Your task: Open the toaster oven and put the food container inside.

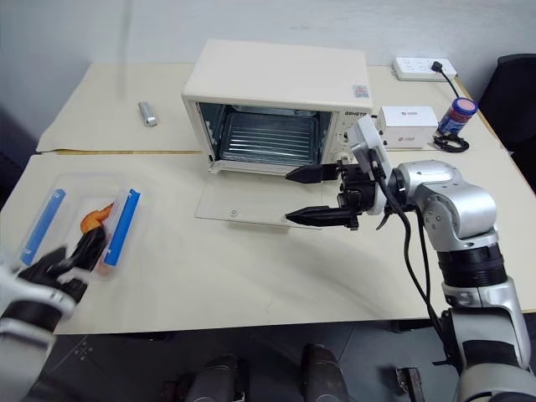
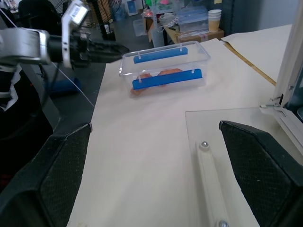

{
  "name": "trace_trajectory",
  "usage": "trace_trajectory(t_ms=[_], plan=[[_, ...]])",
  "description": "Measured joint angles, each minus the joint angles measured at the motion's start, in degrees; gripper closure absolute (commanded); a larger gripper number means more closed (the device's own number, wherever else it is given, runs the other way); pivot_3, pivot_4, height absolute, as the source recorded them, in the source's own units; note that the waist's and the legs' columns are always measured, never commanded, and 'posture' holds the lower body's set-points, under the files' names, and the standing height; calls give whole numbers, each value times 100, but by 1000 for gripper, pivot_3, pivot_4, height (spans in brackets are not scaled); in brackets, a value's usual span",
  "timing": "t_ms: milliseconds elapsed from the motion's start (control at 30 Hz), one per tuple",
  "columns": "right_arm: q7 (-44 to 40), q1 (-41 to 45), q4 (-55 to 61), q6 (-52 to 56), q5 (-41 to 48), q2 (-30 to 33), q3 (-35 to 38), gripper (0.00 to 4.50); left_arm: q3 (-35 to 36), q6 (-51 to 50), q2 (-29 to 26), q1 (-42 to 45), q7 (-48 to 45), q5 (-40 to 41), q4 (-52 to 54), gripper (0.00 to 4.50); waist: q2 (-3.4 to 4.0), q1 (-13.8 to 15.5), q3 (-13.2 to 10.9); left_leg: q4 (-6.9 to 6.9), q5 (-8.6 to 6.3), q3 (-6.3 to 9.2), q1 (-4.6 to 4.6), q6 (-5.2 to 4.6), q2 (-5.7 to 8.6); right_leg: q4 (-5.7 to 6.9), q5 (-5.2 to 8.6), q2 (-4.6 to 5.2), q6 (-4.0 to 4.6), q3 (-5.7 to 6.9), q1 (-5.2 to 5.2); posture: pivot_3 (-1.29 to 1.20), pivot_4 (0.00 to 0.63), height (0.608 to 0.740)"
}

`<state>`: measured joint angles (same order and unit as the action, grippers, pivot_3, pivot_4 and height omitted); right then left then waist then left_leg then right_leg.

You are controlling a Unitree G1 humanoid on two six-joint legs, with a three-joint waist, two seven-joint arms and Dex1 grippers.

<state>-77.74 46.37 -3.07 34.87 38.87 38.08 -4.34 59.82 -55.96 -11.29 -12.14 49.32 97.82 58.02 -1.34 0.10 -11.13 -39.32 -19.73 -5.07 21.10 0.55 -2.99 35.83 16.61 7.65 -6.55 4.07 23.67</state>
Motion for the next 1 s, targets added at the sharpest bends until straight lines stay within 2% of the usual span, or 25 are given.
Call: trace_trajectory(t_ms=[100, 167, 333, 433, 633, 733, 1000], plan=[[-80, 33, -2, -33, -75, -93, -64, 0, -195, 1246, -650, -540, 1223, 1105, 43, 49, 4, 51, 2, -3, 7, 10, -12, -9, 27, -19, 4, -3, 12, 12, -19, 0, 150, 740], [-94, 21, 6, -25, -114, -93, -65, 0, -356, 1877, -795, -745, 1806, 1326, 47, 49, 8, 46, 5, -2, 7, -1, -12, -14, 32, -26, -4, -7, 26, 13, -20, 0, 150, 740], [-67, -91, 240, 115, -99, -88, -42, 0, -1240, 2966, -848, -704, 2569, 1120, 46, 49, 8, 25, 5, -1, 5, -13, -5, -11, 43, -29, -3, -34, 27, 34, -12, 0, 150, 740], [41, -130, 492, 324, 65, -58, 90, 0, -1895, 3414, -1168, -488, 2768, 783, -140, 49, 8, 2, 5, -1, 3, -23, -1, -5, 33, -29, -4, -57, 26, 49, -10, 0, 150, 740], [430, -354, 1009, 675, 367, -3, 472, 0, -2393, 3943, -1526, -257, 3082, 572, -1039, 49, 10, -15, 6, 2, 2, -24, -1, -4, 23, -27, -5, -69, 24, 46, -6, 0, 150, 740], [727, -484, 1316, 845, 554, 11, 661, 0, -2615, 4050, -1713, 45, 3189, 553, -1465, 629, 10, -4, 6, 2, 2, -26, -1, -3, 22, -27, -5, -74, 24, 45, -6, 0, 150, 740], [1247, -561, 1658, 1083, 847, 12, 885, 0, -2803, 4088, -2021, 312, 3294, 568, -2132, 3072, 9, -17, 7, 8, 2, -25, -2, -3, 19, -26, -6, -80, 22, 40, -4, 0, 150, 740]])
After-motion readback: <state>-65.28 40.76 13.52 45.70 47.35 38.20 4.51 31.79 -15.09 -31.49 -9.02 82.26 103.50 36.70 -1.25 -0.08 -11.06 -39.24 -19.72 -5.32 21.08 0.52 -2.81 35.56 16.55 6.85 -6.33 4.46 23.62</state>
